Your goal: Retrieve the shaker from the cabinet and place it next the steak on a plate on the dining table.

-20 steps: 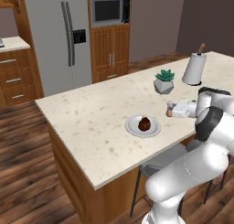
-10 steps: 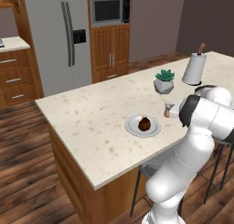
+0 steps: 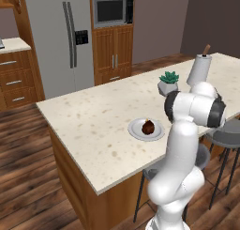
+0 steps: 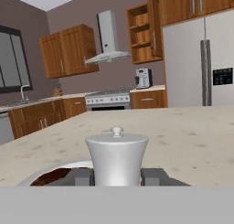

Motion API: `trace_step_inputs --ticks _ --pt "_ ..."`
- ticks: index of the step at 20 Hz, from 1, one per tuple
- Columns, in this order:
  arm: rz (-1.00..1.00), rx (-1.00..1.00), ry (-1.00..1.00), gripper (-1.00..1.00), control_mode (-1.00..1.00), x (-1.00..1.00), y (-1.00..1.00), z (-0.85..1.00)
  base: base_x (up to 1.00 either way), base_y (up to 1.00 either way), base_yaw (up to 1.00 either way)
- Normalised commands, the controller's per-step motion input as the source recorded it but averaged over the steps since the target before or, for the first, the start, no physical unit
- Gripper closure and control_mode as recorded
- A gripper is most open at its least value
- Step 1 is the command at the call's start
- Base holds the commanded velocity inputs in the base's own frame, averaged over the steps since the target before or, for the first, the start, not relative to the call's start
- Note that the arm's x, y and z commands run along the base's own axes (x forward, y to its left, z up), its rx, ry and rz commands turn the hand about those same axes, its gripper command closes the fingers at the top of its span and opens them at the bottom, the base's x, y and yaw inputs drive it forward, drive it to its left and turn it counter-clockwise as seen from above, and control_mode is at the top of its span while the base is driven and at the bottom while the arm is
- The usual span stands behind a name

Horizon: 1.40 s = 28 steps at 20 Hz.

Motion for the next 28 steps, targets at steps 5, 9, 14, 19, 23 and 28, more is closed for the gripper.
trace_step_inputs --ticks 5,9,14,19,23,28 --pt "0.01 0.0 0.0 1.0 -1.0 0.27 -0.06 -0.18 0.0 0.0 0.0" --pt "0.01 0.0 0.0 1.0 -1.0 0.39 0.0 -0.19 0.0 0.0 0.0" --pt "0.0 0.0 0.0 1.0 -1.0 0.46 0.0 -0.24 0.0 0.0 0.0" --pt "0.0 -0.01 0.0 1.0 -1.0 0.42 0.0 -0.3 0.0 0.0 0.0" --pt "0.0 -0.05 0.0 1.0 -1.0 0.3 0.01 -0.39 0.0 0.0 0.0" --pt "0.01 -0.1 -0.01 -1.0 -1.0 0.1 0.06 -0.37 0.0 0.0 0.0"
